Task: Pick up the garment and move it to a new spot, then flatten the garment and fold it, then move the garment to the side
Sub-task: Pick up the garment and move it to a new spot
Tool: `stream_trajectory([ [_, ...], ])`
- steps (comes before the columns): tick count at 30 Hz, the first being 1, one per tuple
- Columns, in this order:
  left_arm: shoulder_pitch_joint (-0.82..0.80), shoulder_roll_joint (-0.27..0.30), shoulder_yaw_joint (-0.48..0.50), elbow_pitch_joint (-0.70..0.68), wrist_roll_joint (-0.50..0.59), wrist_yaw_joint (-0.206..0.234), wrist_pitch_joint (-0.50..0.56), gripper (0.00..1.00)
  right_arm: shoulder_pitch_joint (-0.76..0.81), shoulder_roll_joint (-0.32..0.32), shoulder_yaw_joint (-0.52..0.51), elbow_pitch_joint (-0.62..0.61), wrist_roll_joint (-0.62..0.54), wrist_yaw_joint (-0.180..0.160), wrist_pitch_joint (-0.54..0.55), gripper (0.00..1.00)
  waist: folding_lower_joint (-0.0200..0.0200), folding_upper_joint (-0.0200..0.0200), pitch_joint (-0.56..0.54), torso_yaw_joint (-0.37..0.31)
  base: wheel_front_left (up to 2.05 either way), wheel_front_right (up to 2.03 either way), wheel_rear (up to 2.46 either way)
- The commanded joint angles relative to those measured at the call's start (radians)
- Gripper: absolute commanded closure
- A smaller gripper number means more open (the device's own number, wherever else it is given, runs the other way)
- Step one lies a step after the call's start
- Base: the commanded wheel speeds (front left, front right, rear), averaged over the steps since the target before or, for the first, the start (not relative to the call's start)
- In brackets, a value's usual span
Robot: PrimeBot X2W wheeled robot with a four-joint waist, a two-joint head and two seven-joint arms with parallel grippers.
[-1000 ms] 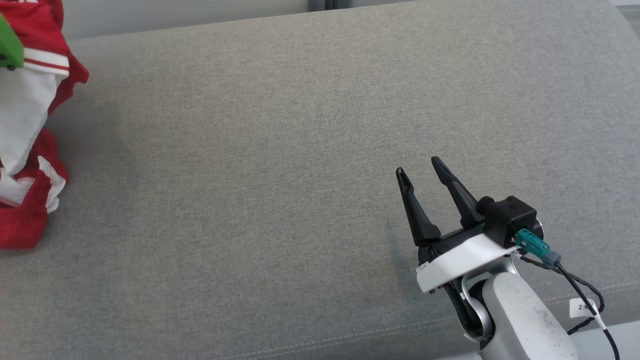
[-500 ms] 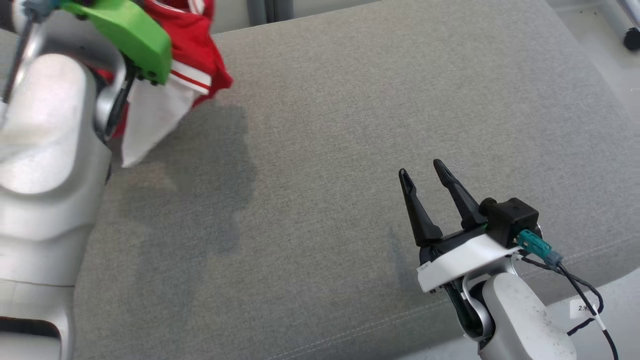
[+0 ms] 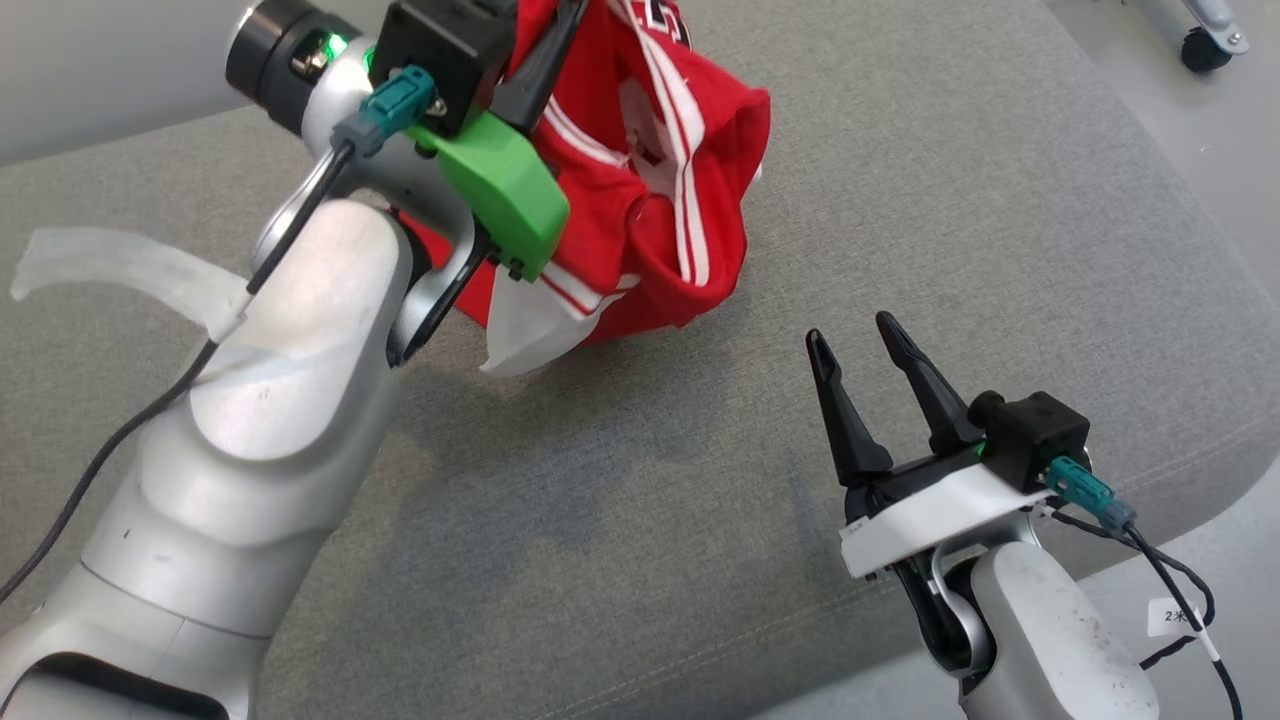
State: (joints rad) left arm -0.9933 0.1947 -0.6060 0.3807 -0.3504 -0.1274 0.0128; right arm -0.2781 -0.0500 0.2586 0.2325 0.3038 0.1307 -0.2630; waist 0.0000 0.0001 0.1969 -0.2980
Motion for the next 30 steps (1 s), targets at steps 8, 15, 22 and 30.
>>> stream_trajectory([
  [8, 0.163, 0.062, -0.024, 0.147, -0.003, 0.001, -0.098, 1.00, 0.016, -0.001, -0.005, 0.002, -0.011, 0.000, -0.005, 0.00, 0.0000, -0.0001, -0.019, 0.057, 0.00, 0.00, 0.00],
  [15, 0.242, 0.070, -0.020, 0.288, -0.023, 0.010, -0.195, 1.00, 0.031, -0.001, 0.018, 0.017, -0.009, 0.000, -0.005, 0.00, 0.0000, -0.0001, -0.059, 0.099, 0.00, 0.00, 0.00],
  [22, 0.297, 0.014, -0.012, 0.389, -0.053, 0.020, -0.258, 0.00, 0.046, -0.002, 0.002, 0.021, -0.022, 0.000, -0.004, 0.00, 0.0000, -0.0001, -0.071, 0.135, 0.00, 0.00, 0.00],
  [30, 0.340, -0.013, 0.031, 0.389, -0.063, 0.049, -0.278, 0.00, 0.059, -0.002, 0.000, 0.016, -0.012, 0.000, -0.004, 0.00, 0.0000, -0.0001, -0.068, 0.171, 0.00, 0.00, 0.00],
])
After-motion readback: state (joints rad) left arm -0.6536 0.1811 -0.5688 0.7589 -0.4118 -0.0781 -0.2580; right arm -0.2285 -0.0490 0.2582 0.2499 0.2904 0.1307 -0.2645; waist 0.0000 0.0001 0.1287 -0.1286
